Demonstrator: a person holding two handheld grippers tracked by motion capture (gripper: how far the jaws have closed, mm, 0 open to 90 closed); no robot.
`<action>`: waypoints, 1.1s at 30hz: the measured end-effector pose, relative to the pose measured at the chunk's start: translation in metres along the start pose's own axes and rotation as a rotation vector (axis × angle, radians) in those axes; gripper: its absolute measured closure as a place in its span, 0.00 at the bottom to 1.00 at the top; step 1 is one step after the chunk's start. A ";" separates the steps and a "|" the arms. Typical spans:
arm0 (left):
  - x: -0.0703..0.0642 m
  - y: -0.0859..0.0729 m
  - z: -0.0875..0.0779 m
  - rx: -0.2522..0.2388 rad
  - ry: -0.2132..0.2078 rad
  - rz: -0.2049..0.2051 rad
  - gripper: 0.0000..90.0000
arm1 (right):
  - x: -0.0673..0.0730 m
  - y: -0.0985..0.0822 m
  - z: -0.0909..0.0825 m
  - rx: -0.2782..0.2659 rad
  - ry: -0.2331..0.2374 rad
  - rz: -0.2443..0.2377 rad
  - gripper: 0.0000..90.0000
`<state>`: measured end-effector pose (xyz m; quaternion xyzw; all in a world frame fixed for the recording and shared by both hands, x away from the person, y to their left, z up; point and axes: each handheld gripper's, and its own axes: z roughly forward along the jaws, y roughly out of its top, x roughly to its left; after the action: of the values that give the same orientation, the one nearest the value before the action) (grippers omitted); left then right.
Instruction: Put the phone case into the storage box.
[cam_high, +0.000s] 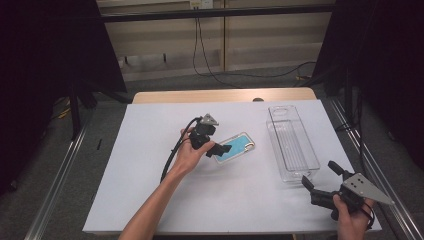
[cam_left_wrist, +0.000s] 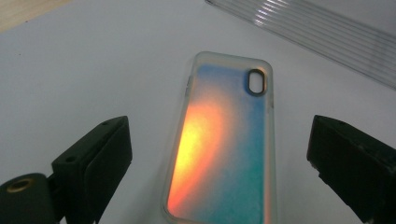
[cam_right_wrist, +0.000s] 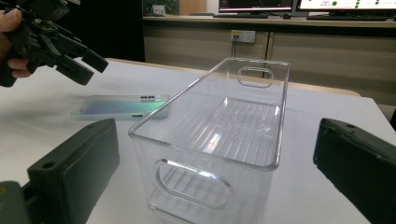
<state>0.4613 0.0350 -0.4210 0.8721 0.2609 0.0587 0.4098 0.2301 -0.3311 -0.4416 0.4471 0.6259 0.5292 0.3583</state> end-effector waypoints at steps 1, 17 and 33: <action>0.001 0.000 0.002 -0.005 0.004 0.003 0.08 | 0.000 0.000 0.000 0.000 0.000 0.001 0.00; -0.003 0.015 0.037 0.187 -0.033 0.070 0.08 | 0.000 0.000 -0.001 -0.002 -0.002 0.004 0.00; -0.007 0.015 0.055 0.271 -0.060 0.110 0.08 | -0.001 0.000 -0.001 -0.001 -0.002 0.005 0.00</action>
<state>0.4793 -0.0138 -0.4449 0.9337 0.2058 0.0192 0.2923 0.2294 -0.3319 -0.4418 0.4491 0.6241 0.5299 0.3578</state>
